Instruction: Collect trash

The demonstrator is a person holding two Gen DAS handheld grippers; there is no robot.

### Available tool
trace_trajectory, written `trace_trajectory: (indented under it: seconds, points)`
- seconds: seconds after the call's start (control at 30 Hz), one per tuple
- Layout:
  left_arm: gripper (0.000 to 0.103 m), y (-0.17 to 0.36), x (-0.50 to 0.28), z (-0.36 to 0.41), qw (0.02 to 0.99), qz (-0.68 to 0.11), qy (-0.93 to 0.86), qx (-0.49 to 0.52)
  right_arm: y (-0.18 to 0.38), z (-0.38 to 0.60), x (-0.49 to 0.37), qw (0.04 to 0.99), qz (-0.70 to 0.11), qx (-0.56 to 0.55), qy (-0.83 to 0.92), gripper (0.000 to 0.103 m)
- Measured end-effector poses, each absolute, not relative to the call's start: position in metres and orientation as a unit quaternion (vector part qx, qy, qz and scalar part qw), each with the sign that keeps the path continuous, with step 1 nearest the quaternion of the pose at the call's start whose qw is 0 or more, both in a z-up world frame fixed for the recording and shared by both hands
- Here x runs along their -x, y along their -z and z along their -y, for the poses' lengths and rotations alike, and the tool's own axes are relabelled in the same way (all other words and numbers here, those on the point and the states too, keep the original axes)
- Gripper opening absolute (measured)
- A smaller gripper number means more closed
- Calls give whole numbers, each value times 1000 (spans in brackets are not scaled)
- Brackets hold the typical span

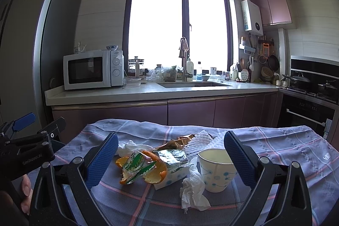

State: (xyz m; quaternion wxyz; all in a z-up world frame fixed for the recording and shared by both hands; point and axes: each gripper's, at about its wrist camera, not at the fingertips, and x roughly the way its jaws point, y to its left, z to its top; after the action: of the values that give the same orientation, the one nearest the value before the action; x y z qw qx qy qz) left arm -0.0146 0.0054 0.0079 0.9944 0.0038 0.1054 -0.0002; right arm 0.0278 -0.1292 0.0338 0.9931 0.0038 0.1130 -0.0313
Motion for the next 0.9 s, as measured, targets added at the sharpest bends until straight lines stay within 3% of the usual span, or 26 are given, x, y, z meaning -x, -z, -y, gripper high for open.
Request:
trace_trajectory:
  seconds: [0.9]
  points:
    - [97, -5, 12, -6, 995, -101, 3, -4, -33, 130, -30, 993, -110, -7, 31, 97]
